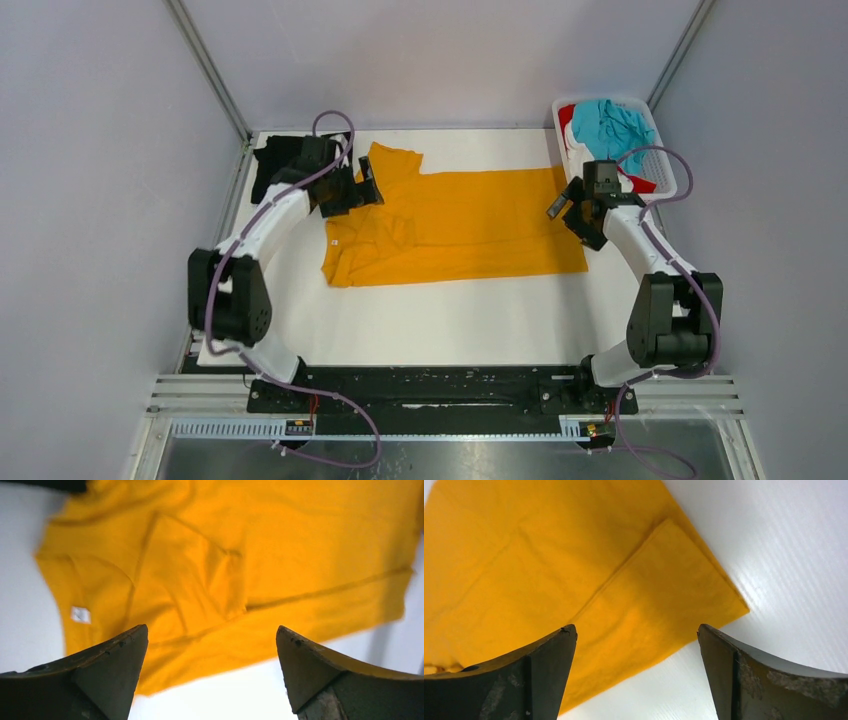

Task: Fold and stack the t-shirts
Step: Fold the flattened tshirt in 1/3 of the way, then grab the side of the flattened tshirt furthest away from the robot with both arms

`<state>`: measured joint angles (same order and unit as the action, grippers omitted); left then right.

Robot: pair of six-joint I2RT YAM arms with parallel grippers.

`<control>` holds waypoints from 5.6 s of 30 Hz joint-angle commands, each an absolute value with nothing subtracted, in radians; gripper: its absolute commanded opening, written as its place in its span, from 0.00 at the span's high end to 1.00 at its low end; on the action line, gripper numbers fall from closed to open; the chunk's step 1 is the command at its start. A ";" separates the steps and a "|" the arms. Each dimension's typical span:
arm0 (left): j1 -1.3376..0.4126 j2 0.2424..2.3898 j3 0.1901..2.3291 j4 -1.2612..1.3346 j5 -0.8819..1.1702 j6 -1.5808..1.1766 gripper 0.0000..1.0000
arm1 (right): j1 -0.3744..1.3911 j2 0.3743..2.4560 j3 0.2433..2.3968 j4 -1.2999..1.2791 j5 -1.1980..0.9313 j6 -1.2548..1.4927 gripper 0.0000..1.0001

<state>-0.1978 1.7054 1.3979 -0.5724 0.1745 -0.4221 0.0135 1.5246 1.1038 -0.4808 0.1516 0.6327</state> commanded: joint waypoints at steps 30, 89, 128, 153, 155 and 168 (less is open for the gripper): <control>-0.145 1.528 0.809 -0.543 0.139 -0.663 0.01 | 0.203 1.665 0.983 -0.487 -0.096 0.602 0.01; -0.282 1.061 0.673 -0.544 0.005 -0.932 0.01 | 0.465 0.918 0.605 -0.390 0.035 0.740 0.02; -0.282 1.247 1.023 -0.529 -0.146 -0.751 0.01 | 0.200 1.064 0.751 -0.376 0.111 0.603 0.02; -0.286 2.522 2.367 -0.815 -0.221 -0.484 0.02 | 0.151 1.259 0.849 -0.445 0.101 0.550 0.01; -0.292 2.530 2.370 -0.838 -0.243 -0.479 0.06 | 0.151 1.266 0.848 -0.445 0.105 0.551 0.01; -0.313 2.621 2.463 -0.965 -0.334 -0.482 0.42 | 0.149 1.284 0.859 -0.488 0.137 0.555 0.01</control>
<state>-0.3126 2.6011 2.4145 -0.9245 -0.2810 -0.4892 0.1558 1.2961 0.8257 -0.4511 0.1055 0.5682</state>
